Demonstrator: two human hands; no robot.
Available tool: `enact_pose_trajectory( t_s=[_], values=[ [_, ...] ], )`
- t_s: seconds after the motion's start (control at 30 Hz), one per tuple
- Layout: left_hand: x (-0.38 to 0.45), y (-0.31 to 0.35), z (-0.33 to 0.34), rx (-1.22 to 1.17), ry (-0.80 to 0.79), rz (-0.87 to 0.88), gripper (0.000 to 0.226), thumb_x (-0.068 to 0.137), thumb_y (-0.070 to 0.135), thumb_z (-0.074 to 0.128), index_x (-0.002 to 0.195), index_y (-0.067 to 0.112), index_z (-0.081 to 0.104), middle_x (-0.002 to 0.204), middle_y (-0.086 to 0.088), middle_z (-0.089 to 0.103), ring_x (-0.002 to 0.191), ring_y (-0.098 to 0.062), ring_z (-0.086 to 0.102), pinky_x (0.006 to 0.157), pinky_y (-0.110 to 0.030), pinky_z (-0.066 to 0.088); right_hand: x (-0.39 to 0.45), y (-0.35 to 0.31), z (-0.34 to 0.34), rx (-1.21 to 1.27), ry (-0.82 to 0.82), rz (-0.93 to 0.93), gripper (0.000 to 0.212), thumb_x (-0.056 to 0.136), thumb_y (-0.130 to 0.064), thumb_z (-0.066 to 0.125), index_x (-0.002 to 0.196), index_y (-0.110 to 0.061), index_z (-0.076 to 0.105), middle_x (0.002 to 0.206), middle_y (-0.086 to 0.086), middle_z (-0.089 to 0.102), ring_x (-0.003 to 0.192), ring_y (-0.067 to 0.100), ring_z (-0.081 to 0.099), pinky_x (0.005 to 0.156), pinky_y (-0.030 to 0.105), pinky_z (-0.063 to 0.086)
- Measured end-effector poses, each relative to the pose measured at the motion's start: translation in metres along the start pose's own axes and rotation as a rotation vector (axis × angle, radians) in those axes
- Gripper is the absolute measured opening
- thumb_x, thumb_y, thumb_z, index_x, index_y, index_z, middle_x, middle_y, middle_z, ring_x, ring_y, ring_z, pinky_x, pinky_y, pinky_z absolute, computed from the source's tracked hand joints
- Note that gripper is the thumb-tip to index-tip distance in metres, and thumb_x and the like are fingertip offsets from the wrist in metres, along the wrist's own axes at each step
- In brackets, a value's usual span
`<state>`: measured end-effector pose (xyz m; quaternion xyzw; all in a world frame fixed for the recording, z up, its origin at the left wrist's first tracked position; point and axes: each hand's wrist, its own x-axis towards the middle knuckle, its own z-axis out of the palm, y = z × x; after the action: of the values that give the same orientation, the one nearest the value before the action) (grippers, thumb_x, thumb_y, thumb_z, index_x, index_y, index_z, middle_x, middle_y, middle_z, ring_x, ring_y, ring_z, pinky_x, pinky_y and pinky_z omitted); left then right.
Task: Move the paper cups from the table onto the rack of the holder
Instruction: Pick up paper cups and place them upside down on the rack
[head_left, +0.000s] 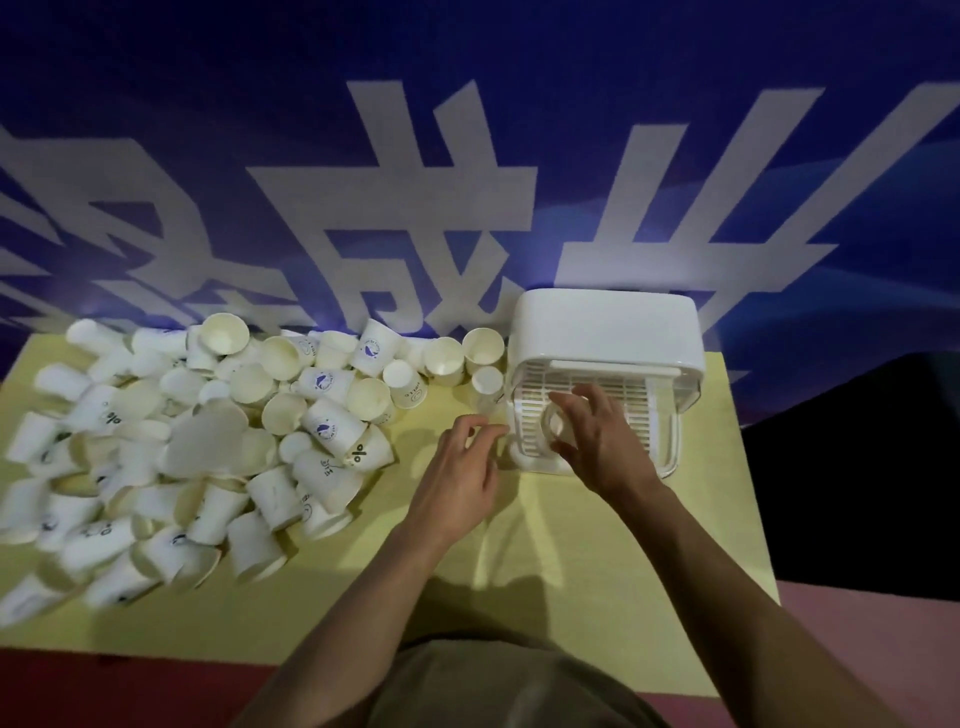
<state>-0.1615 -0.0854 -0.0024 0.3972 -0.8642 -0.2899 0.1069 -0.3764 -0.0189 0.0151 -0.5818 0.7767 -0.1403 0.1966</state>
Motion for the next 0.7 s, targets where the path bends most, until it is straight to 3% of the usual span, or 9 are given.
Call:
enact_pose_trajectory(
  t_s=[0.1,0.4,0.5,0.6,0.7],
  values=[
    [-0.008,-0.008,-0.002,-0.024,0.018,-0.036,0.049,0.094,0.014,0.059,0.139,0.031,0.049,0.139,0.009,0.036,0.122,-0.013,0.045,0.091,-0.026,0.049,0.007,-0.004,0.008,-0.016,-0.084,0.057,0.069,0.087,-0.025,0.081,0.147,-0.014,0.051,0.144,0.016,0.046,0.128,0.036,0.05,0.101,0.046,0.05],
    [-0.034,-0.036,-0.008,-0.034,0.043,-0.165,0.048,0.093,0.012,0.06,0.139,0.023,0.053,0.137,0.003,0.039,0.125,-0.02,0.047,0.104,-0.033,0.044,0.019,-0.013,0.015,0.015,-0.088,0.13,0.071,0.083,-0.026,0.084,0.147,-0.015,0.053,0.139,0.014,0.051,0.121,0.035,0.057,0.101,0.043,0.051],
    [-0.04,-0.045,-0.013,-0.019,0.072,-0.223,0.049,0.091,0.01,0.062,0.138,0.022,0.056,0.139,0.0,0.041,0.125,-0.023,0.046,0.105,-0.034,0.041,0.014,-0.012,0.014,-0.018,-0.104,0.108,0.077,0.084,-0.028,0.083,0.151,-0.014,0.047,0.145,0.018,0.045,0.127,0.038,0.052,0.104,0.047,0.048],
    [-0.044,-0.055,-0.022,-0.003,0.105,-0.292,0.049,0.09,0.01,0.063,0.138,0.021,0.056,0.141,-0.003,0.04,0.129,-0.026,0.041,0.107,-0.04,0.043,0.005,-0.018,0.016,-0.097,-0.108,0.044,0.078,0.09,-0.031,0.078,0.156,-0.014,0.039,0.156,0.022,0.036,0.141,0.04,0.039,0.115,0.048,0.037],
    [-0.048,-0.07,-0.032,0.055,0.157,-0.367,0.05,0.088,0.01,0.066,0.136,0.02,0.057,0.143,-0.007,0.039,0.129,-0.03,0.037,0.107,-0.044,0.043,-0.004,-0.034,0.018,-0.117,-0.042,-0.01,0.073,0.092,-0.03,0.076,0.154,-0.013,0.043,0.158,0.025,0.036,0.146,0.043,0.031,0.121,0.052,0.028]
  ],
)
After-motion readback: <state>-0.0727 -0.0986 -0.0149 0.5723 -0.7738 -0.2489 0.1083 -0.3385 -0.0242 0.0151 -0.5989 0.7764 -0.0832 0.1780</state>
